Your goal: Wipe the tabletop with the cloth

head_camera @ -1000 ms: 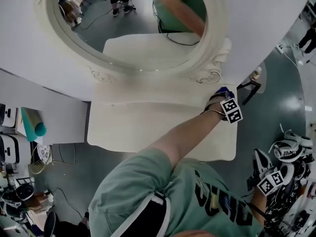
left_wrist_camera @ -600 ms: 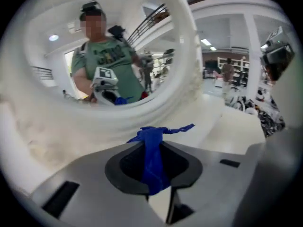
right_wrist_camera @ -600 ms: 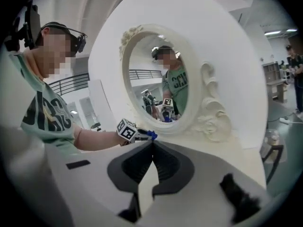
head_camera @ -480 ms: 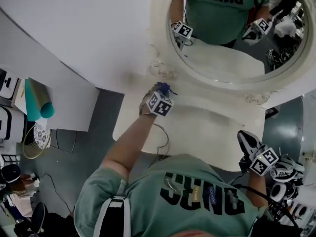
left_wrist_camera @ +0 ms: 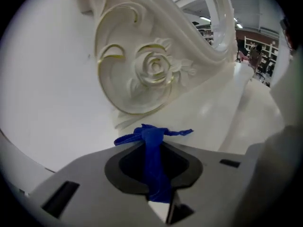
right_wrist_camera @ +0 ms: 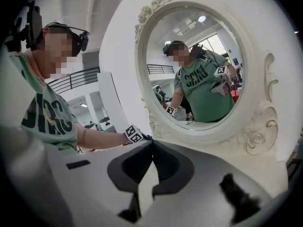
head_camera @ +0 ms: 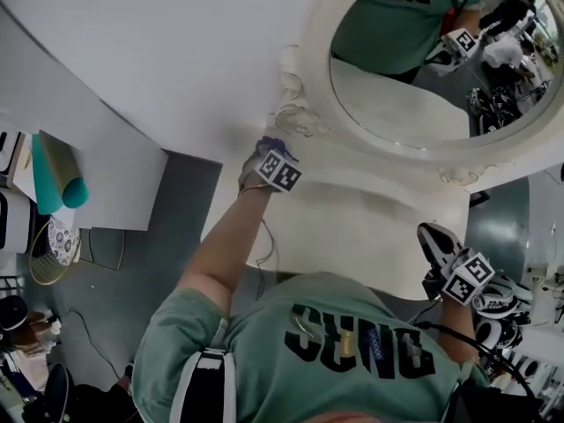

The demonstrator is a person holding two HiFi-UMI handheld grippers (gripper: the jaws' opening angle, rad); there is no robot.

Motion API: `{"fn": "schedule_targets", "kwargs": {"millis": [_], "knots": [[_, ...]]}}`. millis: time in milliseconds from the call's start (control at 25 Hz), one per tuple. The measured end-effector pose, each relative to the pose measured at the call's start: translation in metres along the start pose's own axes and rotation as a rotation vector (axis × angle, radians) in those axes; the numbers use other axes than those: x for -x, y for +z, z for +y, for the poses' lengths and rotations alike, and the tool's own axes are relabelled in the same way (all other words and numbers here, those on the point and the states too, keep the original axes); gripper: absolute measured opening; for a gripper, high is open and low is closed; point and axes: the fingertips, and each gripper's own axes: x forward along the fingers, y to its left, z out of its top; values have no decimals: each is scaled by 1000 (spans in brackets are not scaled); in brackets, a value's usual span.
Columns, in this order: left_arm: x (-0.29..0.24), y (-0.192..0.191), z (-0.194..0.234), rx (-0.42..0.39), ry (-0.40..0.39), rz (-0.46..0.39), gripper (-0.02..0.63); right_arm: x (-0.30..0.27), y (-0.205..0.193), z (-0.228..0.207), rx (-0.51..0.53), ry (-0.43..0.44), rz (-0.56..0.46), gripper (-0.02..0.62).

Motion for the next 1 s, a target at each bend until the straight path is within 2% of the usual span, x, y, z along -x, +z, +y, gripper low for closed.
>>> {"fn": "schedule_targets", "kwargs": {"millis": [120,240,440,600,680,800,880,1000], "knots": [[-5,33,-58,-55,-49,6,83,40,-16,-25,-24,-30,-27,12],[0,89,-152,-145,-115,-12,83,104,-35,-53,-65,-79,-76,12],[11,206,-361,-262,-255,-45,83,259,-71,-123,-123,-216,-127,12],[31,281,-536,-448,-378,-109,83,375,-112,-154,-198,-362,-197,12],[39,308,-601,-523,-410,-141,83,416,-133,-162,-217,-413,-201,12],[41,328,-655,-597,-439,-154,83,449,-153,-168,-242,-455,-200,12],[48,331,-665,-613,-458,-182,83,452,-156,-165,-246,-460,-202,12],[67,329,-626,-514,-483,-257,83,427,-141,-156,-220,-429,-201,12]]}}
